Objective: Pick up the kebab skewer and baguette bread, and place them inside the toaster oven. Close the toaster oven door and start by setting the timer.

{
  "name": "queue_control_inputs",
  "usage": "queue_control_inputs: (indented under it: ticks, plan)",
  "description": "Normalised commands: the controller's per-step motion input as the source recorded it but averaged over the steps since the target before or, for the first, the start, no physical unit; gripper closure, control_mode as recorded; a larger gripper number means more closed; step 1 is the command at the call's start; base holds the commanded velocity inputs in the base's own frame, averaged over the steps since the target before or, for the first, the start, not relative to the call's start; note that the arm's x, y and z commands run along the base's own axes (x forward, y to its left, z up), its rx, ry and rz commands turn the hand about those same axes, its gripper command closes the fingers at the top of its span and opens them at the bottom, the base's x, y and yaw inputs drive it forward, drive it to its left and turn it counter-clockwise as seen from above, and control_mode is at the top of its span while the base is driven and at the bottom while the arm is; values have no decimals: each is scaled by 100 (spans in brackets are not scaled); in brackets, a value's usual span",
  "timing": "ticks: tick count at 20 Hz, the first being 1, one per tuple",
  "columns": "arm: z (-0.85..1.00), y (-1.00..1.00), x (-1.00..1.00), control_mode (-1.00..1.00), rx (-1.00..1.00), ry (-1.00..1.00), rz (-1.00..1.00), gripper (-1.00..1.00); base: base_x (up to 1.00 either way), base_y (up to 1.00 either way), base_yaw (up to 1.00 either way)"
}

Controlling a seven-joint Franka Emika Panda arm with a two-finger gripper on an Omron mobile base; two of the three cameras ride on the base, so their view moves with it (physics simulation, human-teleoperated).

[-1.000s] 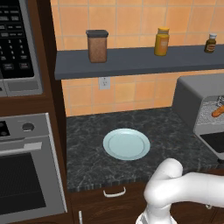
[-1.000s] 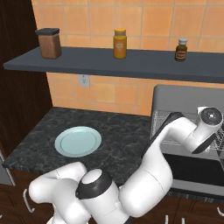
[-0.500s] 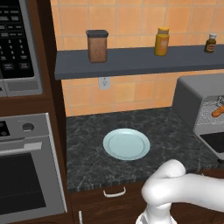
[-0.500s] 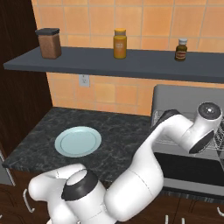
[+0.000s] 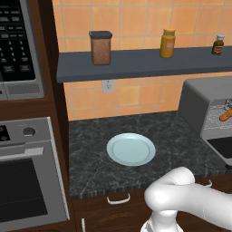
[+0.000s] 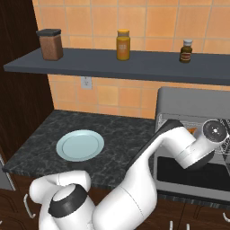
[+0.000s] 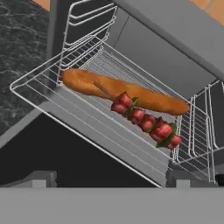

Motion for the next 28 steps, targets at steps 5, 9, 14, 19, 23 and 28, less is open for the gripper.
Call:
queue_control_inputs:
  ticks: [5, 9, 14, 19, 23, 28]
  plan:
    - [-17, 29, 0, -100, 30, -16, -26, -100, 0, 0, 0]
    - [-16, 9, 0, -100, 23, -13, -18, -100, 0, 0, 0]
    - [-3, 0, 1, -100, 13, -5, -3, -100, 0, 0, 0]
    - [0, 1, 0, -100, 6, 0, -2, -100, 0, 0, 0]
    - [-20, 0, 0, -100, 12, -1, -1, -100, 0, 0, 0]
    - [-29, -1, 7, -100, 17, -14, 0, -100, 0, 0, 0]
